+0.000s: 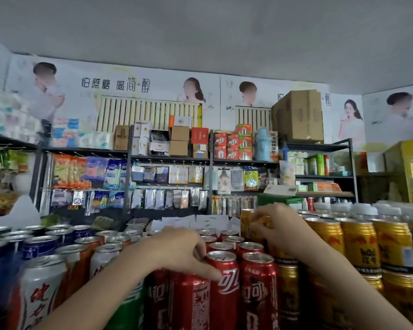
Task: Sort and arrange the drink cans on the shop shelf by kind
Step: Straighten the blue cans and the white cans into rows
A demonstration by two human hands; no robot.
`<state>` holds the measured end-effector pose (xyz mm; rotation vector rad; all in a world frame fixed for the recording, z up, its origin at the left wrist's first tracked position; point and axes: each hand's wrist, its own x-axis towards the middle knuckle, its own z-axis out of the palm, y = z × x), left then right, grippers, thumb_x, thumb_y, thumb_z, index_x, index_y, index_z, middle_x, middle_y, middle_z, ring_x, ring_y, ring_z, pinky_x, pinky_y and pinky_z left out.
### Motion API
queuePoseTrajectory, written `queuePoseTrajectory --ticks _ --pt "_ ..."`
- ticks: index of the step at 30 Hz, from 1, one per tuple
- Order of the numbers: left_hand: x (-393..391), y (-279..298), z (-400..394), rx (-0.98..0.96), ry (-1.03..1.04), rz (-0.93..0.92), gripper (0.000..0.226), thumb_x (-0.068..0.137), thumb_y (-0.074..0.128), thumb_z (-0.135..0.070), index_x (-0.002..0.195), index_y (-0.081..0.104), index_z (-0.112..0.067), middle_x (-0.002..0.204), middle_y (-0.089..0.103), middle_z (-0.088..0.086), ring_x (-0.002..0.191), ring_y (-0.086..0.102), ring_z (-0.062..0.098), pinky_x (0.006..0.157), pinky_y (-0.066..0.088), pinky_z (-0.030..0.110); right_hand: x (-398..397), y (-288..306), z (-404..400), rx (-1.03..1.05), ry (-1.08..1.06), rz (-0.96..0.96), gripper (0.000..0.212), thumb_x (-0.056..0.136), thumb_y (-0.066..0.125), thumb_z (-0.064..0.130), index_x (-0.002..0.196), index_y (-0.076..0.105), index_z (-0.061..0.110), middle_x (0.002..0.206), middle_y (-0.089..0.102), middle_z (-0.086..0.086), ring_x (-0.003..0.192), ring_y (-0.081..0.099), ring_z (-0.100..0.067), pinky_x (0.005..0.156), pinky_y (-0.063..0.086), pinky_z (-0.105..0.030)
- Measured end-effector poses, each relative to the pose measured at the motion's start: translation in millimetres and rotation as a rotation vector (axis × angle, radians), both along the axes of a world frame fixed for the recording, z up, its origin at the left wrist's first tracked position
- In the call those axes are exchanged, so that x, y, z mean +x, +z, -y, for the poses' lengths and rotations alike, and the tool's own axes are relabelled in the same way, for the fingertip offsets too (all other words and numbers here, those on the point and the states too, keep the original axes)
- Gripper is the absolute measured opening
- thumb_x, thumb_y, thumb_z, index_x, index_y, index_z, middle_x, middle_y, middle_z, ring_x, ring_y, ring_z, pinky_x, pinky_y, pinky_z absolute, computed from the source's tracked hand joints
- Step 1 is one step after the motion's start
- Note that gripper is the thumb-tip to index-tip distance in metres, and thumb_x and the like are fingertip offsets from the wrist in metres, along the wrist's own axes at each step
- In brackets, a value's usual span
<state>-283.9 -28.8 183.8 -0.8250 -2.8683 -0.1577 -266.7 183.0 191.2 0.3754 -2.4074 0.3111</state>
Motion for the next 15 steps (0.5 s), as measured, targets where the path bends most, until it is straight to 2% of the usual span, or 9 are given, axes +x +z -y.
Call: queuePoseTrajectory --ticks 2,4,6,9,13,15 --pt "-10.4 11.5 2.9 0.109 -0.039 0.030 0.055 0.076 0.057 -0.062 0.111 0.064 -0.021 0.114 0.063 -0.009 0.102 0.059 0.007 0.093 0.048 0.029 -27.0 11.8 7.1 0.113 -0.015 0.136 0.019 0.091 0.056 0.019 0.107 0.065 0.016 0.109 0.063 0.004 0.098 0.057 -0.011 0.085 0.044 -0.018" --pt "-26.6 21.5 -0.4 0.125 -0.051 0.011 0.049 0.083 0.055 -0.054 0.118 0.061 -0.020 0.120 0.061 -0.007 0.108 0.057 0.008 0.097 0.046 0.028 -57.2 15.2 14.5 0.211 -0.028 0.300 0.022 0.087 0.060 0.015 0.109 0.063 0.013 0.116 0.062 -0.001 0.102 0.057 -0.015 0.089 0.046 -0.024" --pt "-41.1 26.5 -9.2 0.062 -0.043 0.025 0.046 0.089 0.052 -0.045 0.128 0.054 -0.020 0.131 0.054 -0.005 0.116 0.052 0.010 0.099 0.041 0.025 -80.0 16.8 20.3 0.273 -0.048 0.407 0.031 0.085 0.063 0.014 0.115 0.060 0.015 0.124 0.057 -0.003 0.110 0.054 -0.018 0.094 0.045 -0.030" --pt "-58.3 22.7 -23.3 -0.113 -0.044 0.030 0.037 0.095 0.047 -0.026 0.132 0.051 -0.022 0.136 0.051 -0.003 0.120 0.049 0.016 0.093 0.037 0.024 -101.8 19.3 23.9 0.391 -0.081 0.560 0.042 0.085 0.063 0.017 0.126 0.056 0.020 0.135 0.048 -0.003 0.122 0.045 -0.023 0.098 0.040 -0.037" --pt "-69.4 14.0 -25.3 -0.192 -0.047 0.031 0.040 0.091 0.050 -0.013 0.130 0.053 -0.021 0.131 0.055 0.000 0.117 0.052 0.019 0.097 0.041 0.028 -120.3 20.5 31.8 0.545 -0.122 0.640 0.044 0.087 0.059 0.017 0.129 0.050 0.011 0.135 0.047 -0.009 0.119 0.048 -0.027 0.096 0.043 -0.039" --pt "-71.8 11.4 -23.5 -0.214 -0.025 0.019 0.044 0.090 0.049 -0.010 0.133 0.050 -0.023 0.133 0.054 -0.001 0.118 0.051 0.019 0.099 0.041 0.030 -125.0 19.9 37.6 0.584 -0.142 0.625 0.044 0.085 0.060 0.012 0.127 0.049 0.007 0.133 0.048 -0.011 0.109 0.051 -0.026 0.092 0.046 -0.039"
